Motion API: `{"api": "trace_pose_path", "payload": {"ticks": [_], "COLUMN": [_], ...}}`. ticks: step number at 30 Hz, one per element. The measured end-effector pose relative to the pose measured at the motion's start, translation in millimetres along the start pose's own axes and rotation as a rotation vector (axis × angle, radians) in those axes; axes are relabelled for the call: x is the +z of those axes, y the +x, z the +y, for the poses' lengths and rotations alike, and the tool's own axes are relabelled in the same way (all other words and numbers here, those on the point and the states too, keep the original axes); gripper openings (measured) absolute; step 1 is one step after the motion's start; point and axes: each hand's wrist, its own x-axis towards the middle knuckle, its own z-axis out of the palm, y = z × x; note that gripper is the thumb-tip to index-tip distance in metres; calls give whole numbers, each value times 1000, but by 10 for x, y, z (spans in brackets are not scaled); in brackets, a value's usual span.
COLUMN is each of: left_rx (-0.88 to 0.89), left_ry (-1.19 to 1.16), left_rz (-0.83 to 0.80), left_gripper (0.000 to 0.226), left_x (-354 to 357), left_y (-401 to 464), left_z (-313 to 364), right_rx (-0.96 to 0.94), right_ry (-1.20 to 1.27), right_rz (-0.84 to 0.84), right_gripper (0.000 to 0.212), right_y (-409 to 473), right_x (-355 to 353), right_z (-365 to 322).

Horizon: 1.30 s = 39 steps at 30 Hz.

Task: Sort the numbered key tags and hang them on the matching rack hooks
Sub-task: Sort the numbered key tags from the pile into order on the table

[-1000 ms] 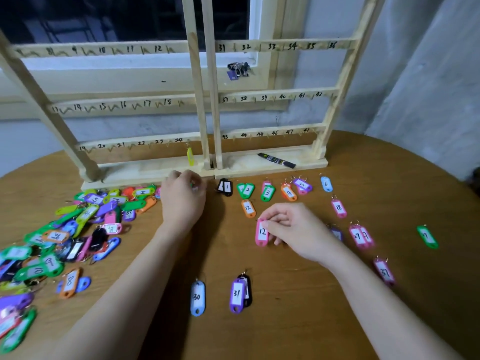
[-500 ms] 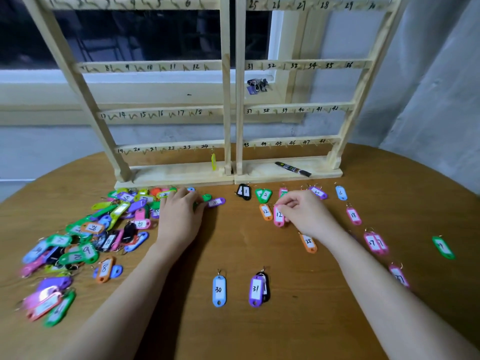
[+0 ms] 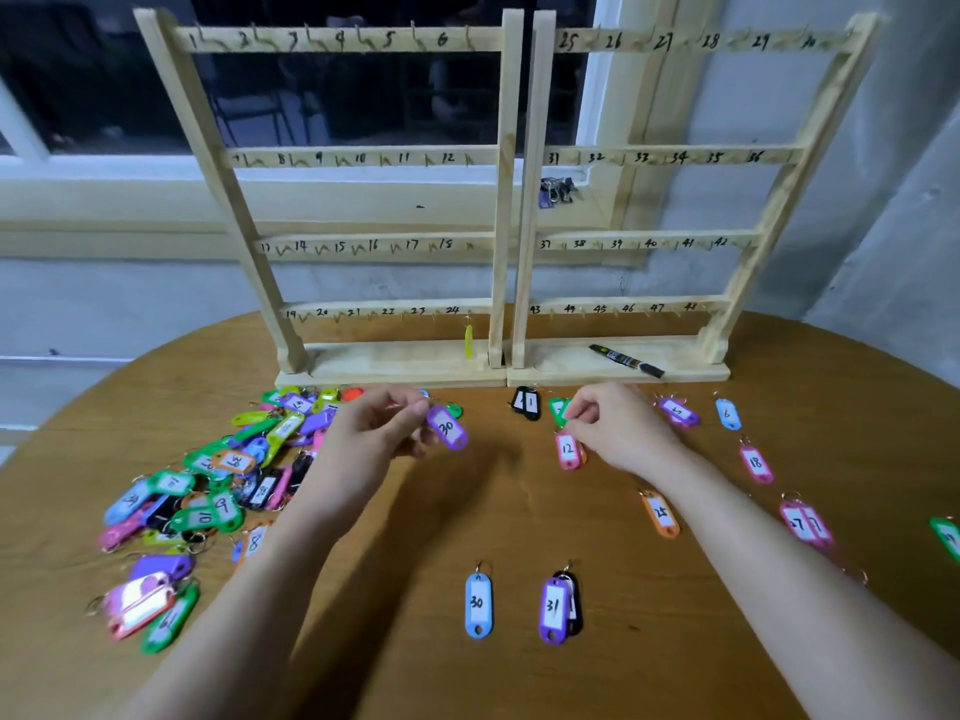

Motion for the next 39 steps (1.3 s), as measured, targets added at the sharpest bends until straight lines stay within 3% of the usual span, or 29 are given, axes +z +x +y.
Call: {"api": "trace_pose_path", "payload": {"ticks": [5,9,18,27,29,32,39], "left_rx": [-86,-129,-91,-125,-124,-126,-88], "left_ry": [-110,-132,-90,-228,-204,-160,-72], "left_rz": [-46,-11,101,90,89,82,58], "left_gripper": [12,13,16,10,11,11,12], "left_x": [-101,-183,-392,-432,-419,-388,-282], "left_y": [-94,-111,58,152,142,130,131], "left_z": [-4,-90,-333,-391,-387,-366,-351], "right_rx": [-95,-281,-600,-703,-622,-397,-323], "right_ry": [-31,-119,-330,-463,-366,32,533], "right_rz": [17,-44,-47,16,-11,-88,-240], "right_gripper": [16,13,42,11,13,22,26], "right_y": [4,27,300,405,248,-73,-202], "right_x": [54,238,662,791,745,576,627], "right_z": [-208,-501,-871,-852,-795,-725,-407]}}
